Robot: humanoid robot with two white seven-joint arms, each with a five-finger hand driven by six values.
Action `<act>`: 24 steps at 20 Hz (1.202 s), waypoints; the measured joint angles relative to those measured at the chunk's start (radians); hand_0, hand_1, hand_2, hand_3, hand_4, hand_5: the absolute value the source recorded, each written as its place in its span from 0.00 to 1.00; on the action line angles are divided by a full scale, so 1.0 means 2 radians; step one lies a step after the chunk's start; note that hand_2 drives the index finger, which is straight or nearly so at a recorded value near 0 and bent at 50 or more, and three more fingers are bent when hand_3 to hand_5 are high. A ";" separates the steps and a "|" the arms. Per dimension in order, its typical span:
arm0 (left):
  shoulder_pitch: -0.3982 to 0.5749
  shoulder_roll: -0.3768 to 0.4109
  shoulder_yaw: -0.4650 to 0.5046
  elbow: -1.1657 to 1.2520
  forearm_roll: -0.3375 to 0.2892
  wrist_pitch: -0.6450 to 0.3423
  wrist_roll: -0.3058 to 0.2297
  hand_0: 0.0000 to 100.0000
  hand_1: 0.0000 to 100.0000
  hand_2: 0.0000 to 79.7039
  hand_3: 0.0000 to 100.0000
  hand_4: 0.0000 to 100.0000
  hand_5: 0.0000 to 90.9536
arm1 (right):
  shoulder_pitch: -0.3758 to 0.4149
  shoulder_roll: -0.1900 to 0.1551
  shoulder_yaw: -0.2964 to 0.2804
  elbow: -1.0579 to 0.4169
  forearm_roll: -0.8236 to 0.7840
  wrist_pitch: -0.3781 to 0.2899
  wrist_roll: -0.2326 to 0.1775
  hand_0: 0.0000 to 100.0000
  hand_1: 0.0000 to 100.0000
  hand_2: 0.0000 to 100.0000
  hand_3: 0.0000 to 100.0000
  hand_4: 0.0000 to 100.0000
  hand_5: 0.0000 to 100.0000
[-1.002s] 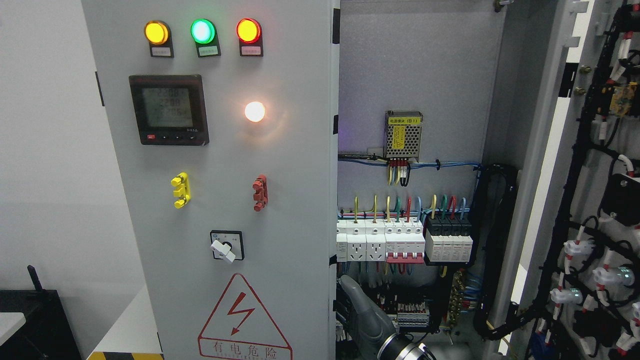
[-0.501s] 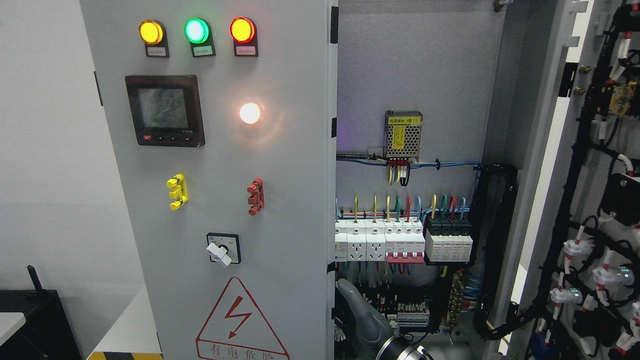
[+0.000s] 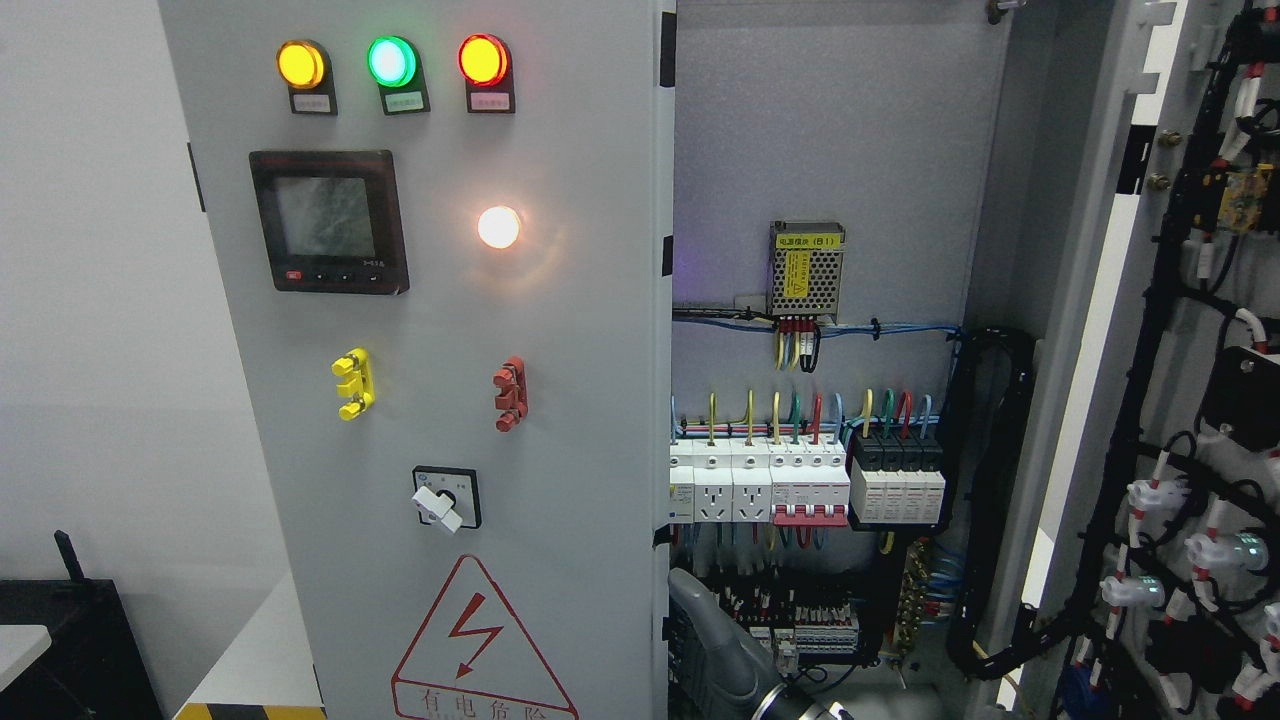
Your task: Open door with both hands
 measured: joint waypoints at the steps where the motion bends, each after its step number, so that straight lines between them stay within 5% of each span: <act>1: 0.000 0.000 0.000 0.000 0.000 0.000 0.000 0.00 0.00 0.00 0.00 0.03 0.00 | 0.001 0.000 0.001 -0.002 -0.001 0.000 0.000 0.23 0.00 0.00 0.00 0.00 0.00; 24: 0.000 0.000 0.000 0.000 0.000 0.000 0.000 0.00 0.00 0.00 0.00 0.03 0.00 | 0.035 0.000 0.023 -0.050 -0.022 0.000 0.003 0.23 0.00 0.00 0.00 0.00 0.00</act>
